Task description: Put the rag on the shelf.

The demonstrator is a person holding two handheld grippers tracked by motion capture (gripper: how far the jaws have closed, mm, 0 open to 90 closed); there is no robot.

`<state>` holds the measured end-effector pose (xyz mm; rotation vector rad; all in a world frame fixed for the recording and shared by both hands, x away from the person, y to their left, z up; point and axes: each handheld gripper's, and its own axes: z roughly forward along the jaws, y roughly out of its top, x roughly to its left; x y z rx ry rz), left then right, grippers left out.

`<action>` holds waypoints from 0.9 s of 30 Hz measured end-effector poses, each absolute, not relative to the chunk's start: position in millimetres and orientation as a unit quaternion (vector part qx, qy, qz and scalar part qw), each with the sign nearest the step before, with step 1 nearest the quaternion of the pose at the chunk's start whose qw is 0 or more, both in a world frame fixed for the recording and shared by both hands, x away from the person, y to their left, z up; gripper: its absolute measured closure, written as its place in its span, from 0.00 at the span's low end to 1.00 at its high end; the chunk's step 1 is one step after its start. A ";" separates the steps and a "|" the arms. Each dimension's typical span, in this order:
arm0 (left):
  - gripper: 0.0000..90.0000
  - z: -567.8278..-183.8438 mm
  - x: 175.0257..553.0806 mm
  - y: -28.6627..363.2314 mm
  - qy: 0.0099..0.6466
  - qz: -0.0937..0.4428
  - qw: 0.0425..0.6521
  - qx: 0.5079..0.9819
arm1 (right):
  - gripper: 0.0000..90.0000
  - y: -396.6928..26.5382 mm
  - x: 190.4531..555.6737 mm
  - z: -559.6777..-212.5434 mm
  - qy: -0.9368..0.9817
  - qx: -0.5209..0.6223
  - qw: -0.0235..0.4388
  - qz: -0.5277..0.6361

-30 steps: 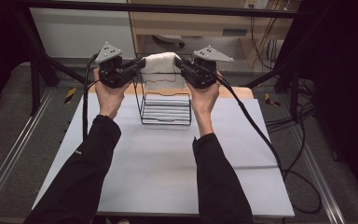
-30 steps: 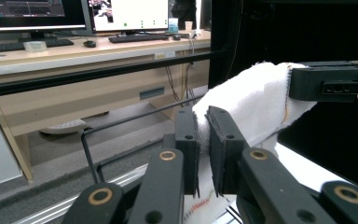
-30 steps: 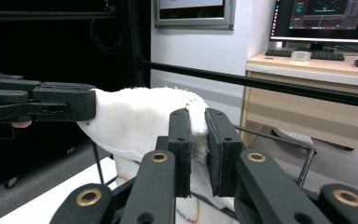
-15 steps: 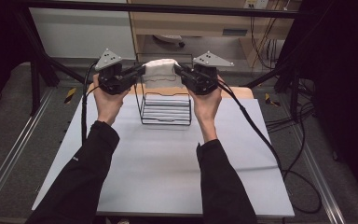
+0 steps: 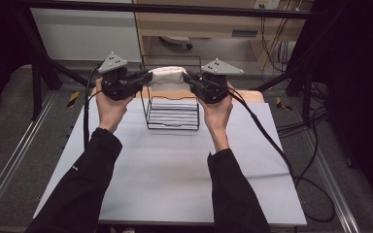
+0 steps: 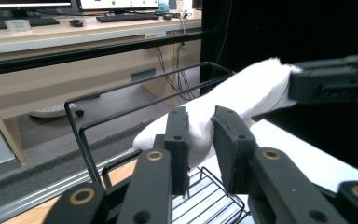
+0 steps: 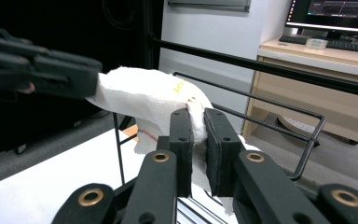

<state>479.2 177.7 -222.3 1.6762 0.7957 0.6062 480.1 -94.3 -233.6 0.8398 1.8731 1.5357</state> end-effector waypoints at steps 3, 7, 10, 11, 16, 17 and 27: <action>0.82 -212.5 478.5 179.8 0.340 0.259 0.567 0.705 | 0.91 -93.7 480.3 -234.2 0.701 0.313 0.286 0.574; 0.89 -203.7 482.3 177.9 0.349 0.259 0.566 0.701 | 0.91 -93.0 479.8 -235.3 0.702 0.310 0.289 0.572; 0.94 -199.5 488.7 174.9 0.364 0.255 0.560 0.700 | 0.91 -92.7 479.0 -236.4 0.705 0.308 0.291 0.569; 0.95 -199.0 490.8 173.9 0.368 0.252 0.559 0.699 | 0.91 -92.7 479.0 -236.5 0.704 0.308 0.291 0.569; 0.98 -204.6 496.3 167.1 0.370 0.229 0.553 0.711 | 0.91 -94.6 479.5 -238.2 0.703 0.309 0.286 0.573; 0.98 -207.5 496.7 165.7 0.369 0.226 0.550 0.714 | 0.91 -94.8 479.2 -238.9 0.703 0.310 0.286 0.573; 0.99 -223.3 493.2 163.0 0.359 0.207 0.541 0.732 | 0.88 -96.7 477.3 -242.4 0.709 0.305 0.279 0.572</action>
